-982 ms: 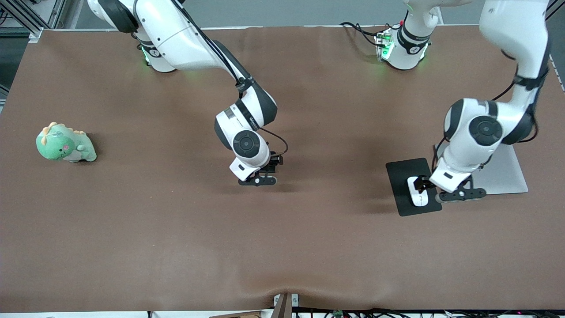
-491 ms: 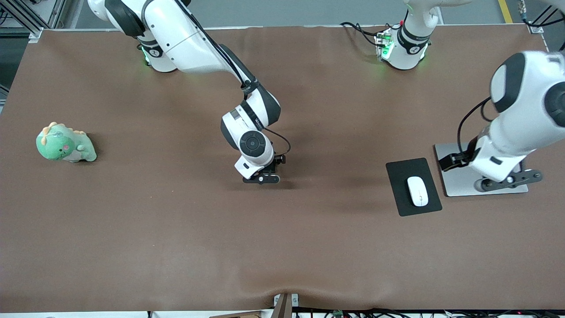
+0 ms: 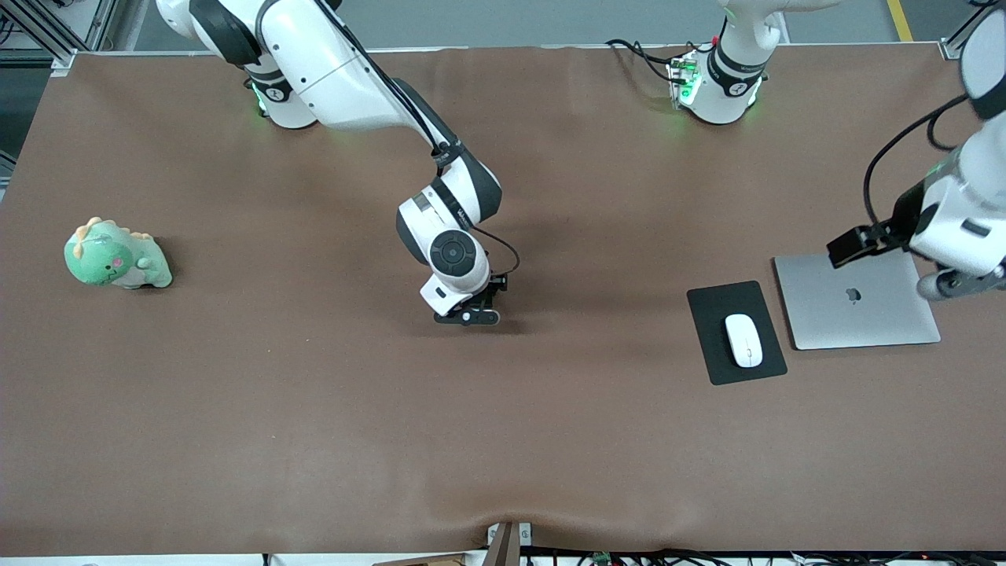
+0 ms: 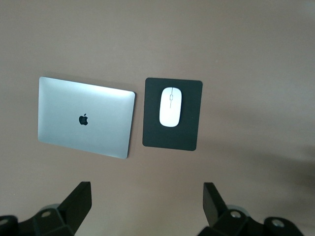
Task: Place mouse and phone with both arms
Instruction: 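Release the mouse on the pad while the right gripper grasps the phone, then carry the black phone with the right gripper toward the green plush toy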
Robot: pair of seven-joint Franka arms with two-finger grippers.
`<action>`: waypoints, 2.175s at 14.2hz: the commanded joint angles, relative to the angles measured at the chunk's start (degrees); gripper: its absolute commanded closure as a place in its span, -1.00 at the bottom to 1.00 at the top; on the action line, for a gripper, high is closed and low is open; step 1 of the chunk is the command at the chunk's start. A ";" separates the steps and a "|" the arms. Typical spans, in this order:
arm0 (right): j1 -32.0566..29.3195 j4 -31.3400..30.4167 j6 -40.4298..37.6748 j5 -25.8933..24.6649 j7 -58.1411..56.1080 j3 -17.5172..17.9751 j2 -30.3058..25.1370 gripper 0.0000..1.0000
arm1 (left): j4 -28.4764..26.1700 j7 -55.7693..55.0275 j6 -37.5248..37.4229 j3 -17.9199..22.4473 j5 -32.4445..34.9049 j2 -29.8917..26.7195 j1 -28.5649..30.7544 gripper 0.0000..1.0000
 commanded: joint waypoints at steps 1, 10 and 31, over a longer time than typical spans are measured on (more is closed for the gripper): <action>-0.05 0.17 -0.72 1.27 0.68 -0.49 -0.94 1.00 | -0.48 4.34 -1.91 0.03 -1.30 -4.00 0.56 -1.00; -5.13 2.37 -11.35 1.28 1.82 -0.67 -7.69 1.00 | -4.95 9.36 -2.09 0.82 -3.23 -9.10 0.14 -1.00; -35.11 -27.76 -7.33 -0.04 -24.79 -1.37 -30.72 1.00 | -8.74 12.27 2.04 6.18 -3.85 -10.51 -0.93 -1.00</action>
